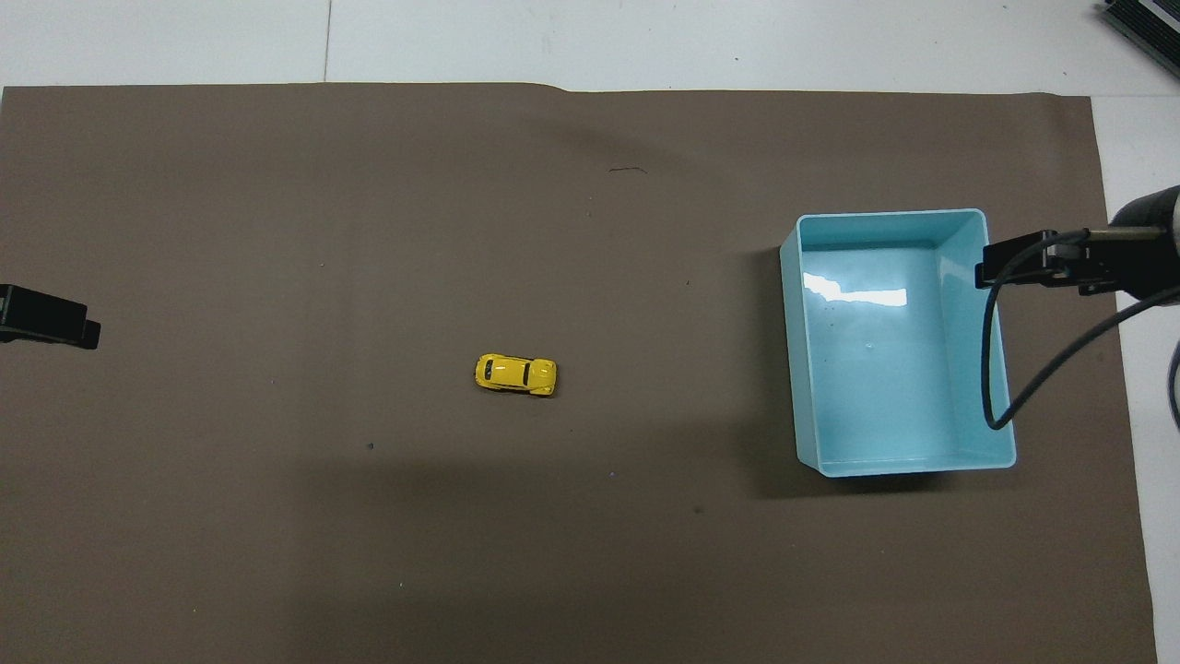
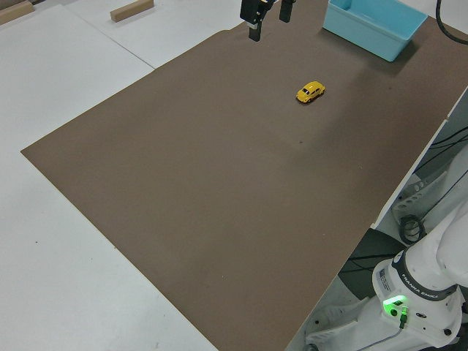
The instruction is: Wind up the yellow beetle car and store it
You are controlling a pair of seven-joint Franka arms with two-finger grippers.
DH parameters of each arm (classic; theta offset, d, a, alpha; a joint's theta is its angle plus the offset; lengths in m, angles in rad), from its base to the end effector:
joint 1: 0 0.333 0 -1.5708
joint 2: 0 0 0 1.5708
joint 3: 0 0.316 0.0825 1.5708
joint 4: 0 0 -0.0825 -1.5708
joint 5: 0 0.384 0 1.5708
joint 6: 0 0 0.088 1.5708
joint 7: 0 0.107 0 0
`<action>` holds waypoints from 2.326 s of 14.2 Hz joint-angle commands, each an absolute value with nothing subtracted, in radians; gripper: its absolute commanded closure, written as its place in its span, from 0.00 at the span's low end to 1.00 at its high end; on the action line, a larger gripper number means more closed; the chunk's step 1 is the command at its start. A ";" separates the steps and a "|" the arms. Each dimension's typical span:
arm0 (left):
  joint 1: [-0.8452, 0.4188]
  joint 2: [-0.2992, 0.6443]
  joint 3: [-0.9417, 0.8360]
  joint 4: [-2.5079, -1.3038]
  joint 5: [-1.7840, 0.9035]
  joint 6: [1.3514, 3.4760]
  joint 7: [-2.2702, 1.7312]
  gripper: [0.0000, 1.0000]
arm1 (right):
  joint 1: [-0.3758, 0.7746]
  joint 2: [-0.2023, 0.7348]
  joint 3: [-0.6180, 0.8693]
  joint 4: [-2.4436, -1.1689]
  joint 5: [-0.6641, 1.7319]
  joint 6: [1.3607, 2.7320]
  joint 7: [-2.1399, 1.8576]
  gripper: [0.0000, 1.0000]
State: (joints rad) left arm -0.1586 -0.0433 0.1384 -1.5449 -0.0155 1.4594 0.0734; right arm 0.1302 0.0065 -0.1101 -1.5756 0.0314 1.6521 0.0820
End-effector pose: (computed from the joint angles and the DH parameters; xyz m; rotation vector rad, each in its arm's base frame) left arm 0.5296 -0.0107 0.6503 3.1148 -0.1485 -0.0655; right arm 0.5645 0.0147 0.6261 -3.1040 0.0983 -0.1062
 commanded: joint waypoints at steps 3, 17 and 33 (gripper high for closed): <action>-0.152 -0.074 0.135 -1.575 -0.011 1.453 0.066 0.00 | 0.120 0.000 -0.110 -1.560 0.037 1.628 -0.012 0.00; -0.167 -0.042 0.123 -1.537 -0.011 1.467 0.067 0.00 | 0.094 -0.008 -0.123 -1.568 0.031 1.626 -0.002 0.00; -0.344 0.055 0.097 -1.517 -0.063 1.511 0.673 0.00 | 0.094 -0.008 -0.118 -1.568 0.032 1.624 -0.003 0.00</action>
